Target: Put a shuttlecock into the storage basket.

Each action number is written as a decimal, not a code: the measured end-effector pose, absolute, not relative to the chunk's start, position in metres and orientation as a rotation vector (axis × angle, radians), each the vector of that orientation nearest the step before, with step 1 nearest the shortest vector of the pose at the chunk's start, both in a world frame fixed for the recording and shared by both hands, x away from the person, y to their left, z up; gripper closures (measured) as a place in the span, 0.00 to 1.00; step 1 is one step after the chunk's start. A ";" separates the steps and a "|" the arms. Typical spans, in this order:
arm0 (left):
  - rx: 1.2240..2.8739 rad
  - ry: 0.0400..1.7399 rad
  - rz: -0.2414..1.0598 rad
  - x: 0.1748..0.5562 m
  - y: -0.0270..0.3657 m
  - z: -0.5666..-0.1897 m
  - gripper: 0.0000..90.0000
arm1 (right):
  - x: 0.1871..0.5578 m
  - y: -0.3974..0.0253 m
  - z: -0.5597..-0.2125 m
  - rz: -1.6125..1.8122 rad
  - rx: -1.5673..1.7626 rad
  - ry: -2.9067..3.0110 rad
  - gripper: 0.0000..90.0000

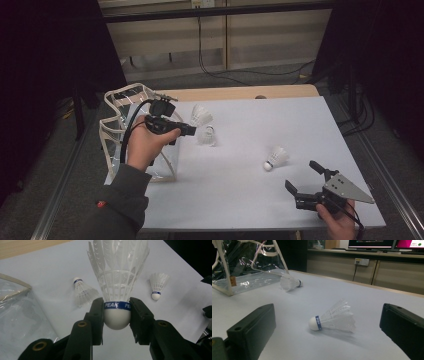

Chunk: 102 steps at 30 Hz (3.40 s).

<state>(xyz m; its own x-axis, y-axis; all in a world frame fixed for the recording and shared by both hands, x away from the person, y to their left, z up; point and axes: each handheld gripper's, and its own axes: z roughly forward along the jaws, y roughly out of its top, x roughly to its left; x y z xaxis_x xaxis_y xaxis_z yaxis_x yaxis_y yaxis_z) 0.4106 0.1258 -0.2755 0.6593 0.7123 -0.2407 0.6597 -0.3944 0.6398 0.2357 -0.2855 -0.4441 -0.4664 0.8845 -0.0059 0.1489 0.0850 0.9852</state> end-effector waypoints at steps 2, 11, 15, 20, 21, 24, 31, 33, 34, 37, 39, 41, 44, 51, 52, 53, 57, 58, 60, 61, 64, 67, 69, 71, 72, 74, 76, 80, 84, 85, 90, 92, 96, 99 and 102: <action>2.142 1.058 0.095 0.412 0.126 -0.273 0.73 | 0.236 -0.286 -0.444 1.438 1.028 1.712 0.01; 2.141 1.069 0.108 0.416 0.127 -0.269 0.73 | 0.236 -0.286 -0.444 1.439 1.030 1.710 0.01; 2.135 1.077 0.114 0.418 0.128 -0.266 0.73 | 0.236 -0.286 -0.444 1.438 1.028 1.709 0.01; 2.129 1.084 0.107 0.420 0.130 -0.265 0.73 | 0.236 -0.286 -0.444 1.439 1.029 1.708 0.01; 2.125 1.091 0.103 0.421 0.131 -0.265 0.73 | 0.236 -0.286 -0.444 1.439 1.031 1.708 0.01; 2.120 1.098 0.106 0.422 0.133 -0.264 0.73 | 0.236 -0.286 -0.444 1.440 1.032 1.709 0.01; 2.117 1.105 0.114 0.424 0.135 -0.261 0.73 | 0.236 -0.286 -0.444 1.439 1.029 1.709 0.01; 2.119 1.104 0.117 0.424 0.136 -0.259 0.73 | 0.236 -0.286 -0.444 1.439 1.028 1.711 0.01; 2.119 1.106 0.119 0.425 0.136 -0.259 0.73 | 0.236 -0.286 -0.444 1.437 1.028 1.711 0.01; 2.118 1.109 0.121 0.426 0.137 -0.257 0.73 | 0.236 -0.286 -0.444 1.439 1.030 1.711 0.01; 2.121 1.108 0.122 0.426 0.137 -0.256 0.73 | 0.236 -0.286 -0.444 1.438 1.029 1.713 0.01; 2.115 1.114 0.128 0.428 0.138 -0.255 0.73 | 0.236 -0.286 -0.444 1.438 1.028 1.711 0.01; 2.110 1.117 0.128 0.428 0.139 -0.253 0.73 | 0.236 -0.286 -0.444 1.439 1.029 1.709 0.01; 2.106 1.125 0.148 0.431 0.142 -0.248 0.73 | 0.236 -0.286 -0.444 1.442 1.028 1.708 0.01; 2.100 1.130 0.146 0.431 0.142 -0.247 0.73 | 0.236 -0.286 -0.444 1.439 1.029 1.708 0.01; 2.100 1.132 0.153 0.431 0.143 -0.247 0.73 | 0.236 -0.286 -0.444 1.439 1.027 1.709 0.01; 2.095 1.144 0.155 0.433 0.145 -0.245 0.73 | 0.235 -0.286 -0.444 1.440 1.029 1.709 0.01; 2.096 1.145 0.154 0.434 0.146 -0.245 0.73 | 0.236 -0.286 -0.444 1.440 1.028 1.709 0.01; 2.092 1.152 0.158 0.434 0.146 -0.245 0.73 | 0.236 -0.286 -0.444 1.439 1.028 1.709 0.01; 2.093 1.151 0.157 0.435 0.147 -0.245 0.73 | 0.236 -0.286 -0.444 1.439 1.028 1.709 0.01; 2.086 1.159 0.161 0.436 0.149 -0.245 0.73 | 0.236 -0.286 -0.444 1.440 1.027 1.708 0.01; 2.084 1.162 0.172 0.437 0.151 -0.244 0.73 | 0.235 -0.286 -0.444 1.441 1.027 1.708 0.01; 2.084 1.164 0.175 0.437 0.152 -0.243 0.73 | 0.235 -0.286 -0.443 1.440 1.025 1.706 0.01; 2.082 1.166 0.179 0.438 0.153 -0.242 0.73 | 0.235 -0.286 -0.444 1.441 1.027 1.706 0.01; 2.083 1.166 0.181 0.438 0.153 -0.242 0.73 | 0.235 -0.287 -0.444 1.439 1.025 1.708 0.01; 2.081 1.168 0.180 0.439 0.154 -0.241 0.73 | 0.235 -0.287 -0.444 1.439 1.026 1.707 0.01; 2.071 1.171 0.178 0.439 0.155 -0.240 0.73 | 0.235 -0.287 -0.444 1.437 1.025 1.708 0.01; 2.067 1.180 0.187 0.441 0.158 -0.239 0.73 | 0.235 -0.286 -0.443 1.438 1.025 1.706 0.01; 2.061 1.193 0.203 0.442 0.160 -0.238 0.73 | 0.235 -0.287 -0.443 1.439 1.025 1.705 0.01; 2.059 1.197 0.204 0.443 0.161 -0.238 0.73 | 0.235 -0.287 -0.444 1.439 1.024 1.708 0.01; 2.057 1.212 0.219 0.445 0.165 -0.237 0.73 | 0.235 -0.286 -0.443 1.443 1.023 1.706 0.01; 2.052 1.221 0.225 0.446 0.167 -0.236 0.73 | 0.235 -0.286 -0.443 1.443 1.022 1.706 0.01; 2.040 1.240 0.236 0.448 0.173 -0.236 0.73 | 0.235 -0.287 -0.443 1.441 1.023 1.705 0.01; 2.030 1.251 0.238 0.449 0.175 -0.235 0.73 | 0.235 -0.286 -0.443 1.443 1.021 1.705 0.01; 2.023 1.259 0.244 0.450 0.178 -0.234 0.73 | 0.235 -0.286 -0.443 1.443 1.021 1.707 0.01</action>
<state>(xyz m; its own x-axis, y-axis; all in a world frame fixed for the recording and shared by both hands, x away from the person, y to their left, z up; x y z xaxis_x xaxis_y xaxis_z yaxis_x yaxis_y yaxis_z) 0.4496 0.1779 -0.2344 0.5029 0.8391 -0.2074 0.7006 -0.2552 0.6664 0.2350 -0.2861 -0.4431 -0.4685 0.8834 -0.0062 0.1414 0.0819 0.9866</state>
